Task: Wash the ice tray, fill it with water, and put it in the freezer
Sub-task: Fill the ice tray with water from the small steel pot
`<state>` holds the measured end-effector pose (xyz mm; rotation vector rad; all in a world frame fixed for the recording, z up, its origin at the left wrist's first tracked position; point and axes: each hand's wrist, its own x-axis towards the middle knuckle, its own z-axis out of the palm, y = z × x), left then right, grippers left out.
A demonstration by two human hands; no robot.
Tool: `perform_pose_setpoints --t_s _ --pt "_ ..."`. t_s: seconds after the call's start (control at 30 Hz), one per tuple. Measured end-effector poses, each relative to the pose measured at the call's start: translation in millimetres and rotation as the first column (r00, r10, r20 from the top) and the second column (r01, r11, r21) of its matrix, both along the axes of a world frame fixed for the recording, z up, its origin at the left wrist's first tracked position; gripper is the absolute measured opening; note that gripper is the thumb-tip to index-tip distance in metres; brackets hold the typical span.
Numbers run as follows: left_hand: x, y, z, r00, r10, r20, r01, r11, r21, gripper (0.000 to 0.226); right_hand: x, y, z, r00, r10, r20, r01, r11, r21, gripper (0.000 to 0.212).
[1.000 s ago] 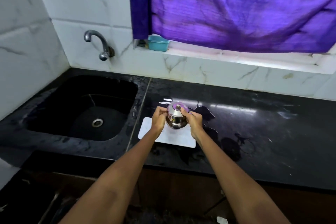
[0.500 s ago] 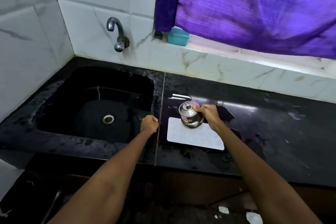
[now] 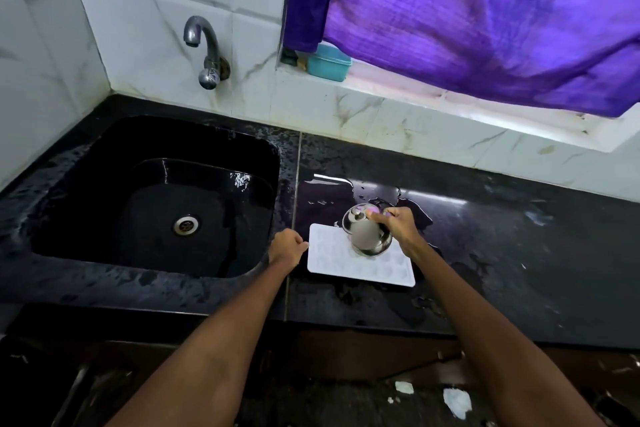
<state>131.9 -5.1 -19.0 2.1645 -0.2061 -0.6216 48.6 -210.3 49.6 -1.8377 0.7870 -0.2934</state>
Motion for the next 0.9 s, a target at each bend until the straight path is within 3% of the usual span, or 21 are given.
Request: perform_pose_setpoints --t_s 0.17,0.6,0.9 --pt "-2 -9 4 0.998 0.019 0.055 -0.021 0.999 0.039 0.015 8 -4 2 1.000 0.020 0.005 -0.020 1.000 0.011 0.060" --pt "-8 -11 6 0.997 0.076 0.012 -0.076 0.997 0.012 0.012 12 -9 0 0.998 0.060 -0.022 -0.060 0.998 0.013 0.058" --pt "-10 -15 6 0.997 0.080 0.017 -0.081 0.995 0.051 0.024 10 -11 4 0.998 0.004 0.065 -0.015 0.986 0.165 0.058"
